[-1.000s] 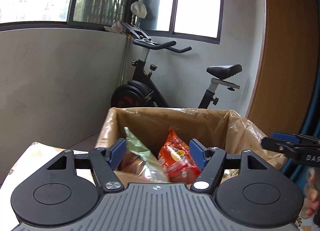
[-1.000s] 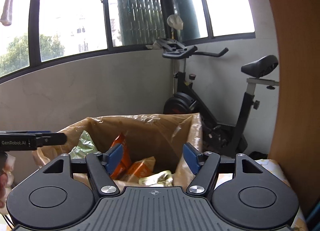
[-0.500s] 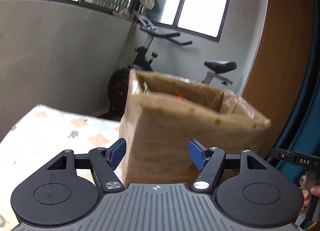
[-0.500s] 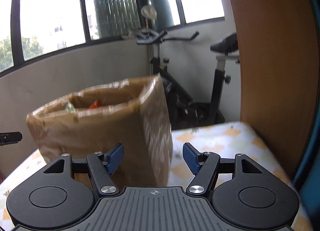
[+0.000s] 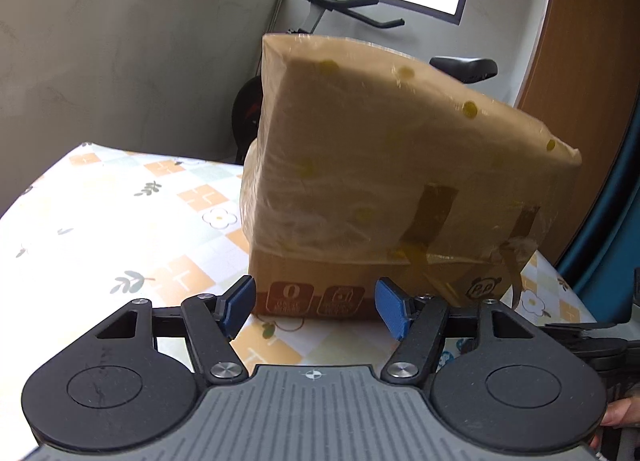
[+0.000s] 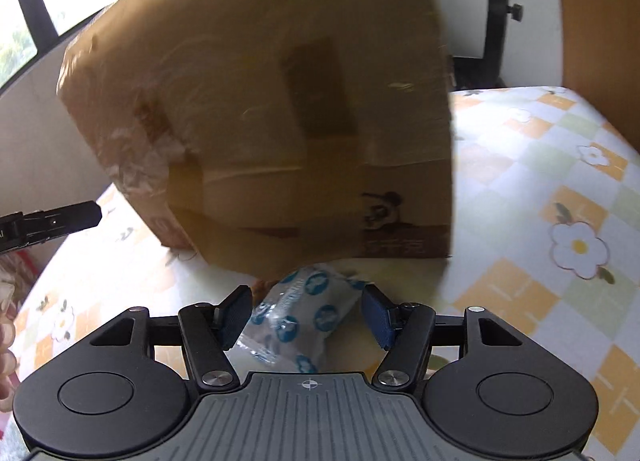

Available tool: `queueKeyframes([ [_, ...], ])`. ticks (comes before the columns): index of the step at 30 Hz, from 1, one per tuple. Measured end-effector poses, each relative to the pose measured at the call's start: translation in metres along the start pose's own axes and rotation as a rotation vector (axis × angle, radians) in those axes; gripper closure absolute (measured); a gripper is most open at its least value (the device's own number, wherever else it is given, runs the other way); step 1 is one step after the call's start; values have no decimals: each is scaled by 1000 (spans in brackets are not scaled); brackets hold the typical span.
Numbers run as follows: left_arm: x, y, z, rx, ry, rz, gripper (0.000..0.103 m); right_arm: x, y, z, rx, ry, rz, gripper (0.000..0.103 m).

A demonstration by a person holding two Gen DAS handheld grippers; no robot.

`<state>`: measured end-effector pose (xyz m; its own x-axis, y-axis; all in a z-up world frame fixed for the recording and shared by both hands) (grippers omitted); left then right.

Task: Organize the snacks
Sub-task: 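Move both open tools back down to the last snacks beside the box, then grasp the clear nut bag with the left tool while the right tool grasps the blue-dotted bag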

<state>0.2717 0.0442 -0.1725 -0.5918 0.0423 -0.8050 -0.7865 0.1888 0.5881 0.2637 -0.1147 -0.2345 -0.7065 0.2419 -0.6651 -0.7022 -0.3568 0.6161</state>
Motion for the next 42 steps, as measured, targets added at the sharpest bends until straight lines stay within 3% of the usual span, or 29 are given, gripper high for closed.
queueKeyframes([
  [7, 12, -6, -5, -10, -13, 32, 37, 0, -30, 14, 93, 143, 47, 52],
  [11, 19, -12, -14, -4, -22, 61, 37, 9, -30, 17, 98, 188, 49, 55],
  [19, 37, -31, -48, 47, -84, 120, 41, 17, -11, -7, 102, 137, -26, 57],
  [25, 44, -49, -84, 96, -190, 133, 43, 20, 0, -23, 111, 100, -55, 57],
  [28, 50, -57, -102, 129, -243, 148, 51, 23, 15, -30, 108, 95, -61, 57],
  [34, 68, -72, -119, 100, -323, 169, 64, 25, 21, -34, 101, 87, -69, 57],
  [37, 71, -71, -116, 81, -331, 148, 85, 25, 21, -34, 98, 81, -73, 57],
  [42, 73, -63, -93, 50, -224, 164, 85, 25, 20, -32, 105, 73, -75, 57],
])
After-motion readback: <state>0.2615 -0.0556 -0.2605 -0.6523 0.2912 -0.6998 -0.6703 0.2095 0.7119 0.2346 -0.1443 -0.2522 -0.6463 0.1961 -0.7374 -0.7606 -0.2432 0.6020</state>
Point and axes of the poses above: each gripper's, at about its wrist camera, not at the fingertips, and y roughly against the way its jaws point, z to its left, x to its underside, the point moved 7 cm from there along -y, roughly the way its jaws point, and after that the axes turned 10 degrees about -x, right-handed, at the moved point
